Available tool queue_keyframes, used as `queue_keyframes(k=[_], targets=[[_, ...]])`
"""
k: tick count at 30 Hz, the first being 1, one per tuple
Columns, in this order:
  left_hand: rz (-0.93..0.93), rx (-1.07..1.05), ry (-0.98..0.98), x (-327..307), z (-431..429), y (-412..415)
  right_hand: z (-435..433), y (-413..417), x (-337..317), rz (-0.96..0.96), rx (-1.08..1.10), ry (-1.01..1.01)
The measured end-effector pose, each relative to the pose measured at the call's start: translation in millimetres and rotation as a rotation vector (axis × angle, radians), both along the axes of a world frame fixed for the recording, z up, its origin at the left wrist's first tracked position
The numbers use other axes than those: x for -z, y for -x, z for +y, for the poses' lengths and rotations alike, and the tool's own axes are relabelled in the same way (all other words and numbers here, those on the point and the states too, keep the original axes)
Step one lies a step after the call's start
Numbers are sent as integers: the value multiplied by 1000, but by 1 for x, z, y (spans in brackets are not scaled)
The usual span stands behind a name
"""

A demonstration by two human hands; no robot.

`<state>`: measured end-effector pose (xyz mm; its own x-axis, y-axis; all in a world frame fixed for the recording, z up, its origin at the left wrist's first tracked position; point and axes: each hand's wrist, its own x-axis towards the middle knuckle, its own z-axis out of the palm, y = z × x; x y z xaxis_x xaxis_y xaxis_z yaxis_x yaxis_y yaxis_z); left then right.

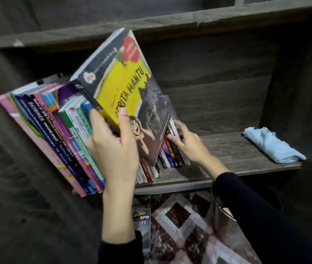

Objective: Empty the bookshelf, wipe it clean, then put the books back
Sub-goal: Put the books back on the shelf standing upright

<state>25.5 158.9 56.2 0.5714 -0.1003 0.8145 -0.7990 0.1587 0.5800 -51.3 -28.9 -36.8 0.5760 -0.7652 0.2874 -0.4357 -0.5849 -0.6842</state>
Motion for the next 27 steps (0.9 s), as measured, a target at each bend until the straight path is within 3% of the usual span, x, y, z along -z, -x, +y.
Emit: queue_keyframes(k=[4,11,16,21,27], targets=[[-1,-1,17,1,5,-6,-4,-2,-4,204,83,178],[37,57,77,2,5,-8,0,5,2,148,36,120],[29,57,51,3,1,-6,-1,3,5,190,83,234],[-17,32,36,3,-1,4,0,12,8,4,174,16],[0,113,-14,9,-15,16,-9,23,16,-63,174,-125]])
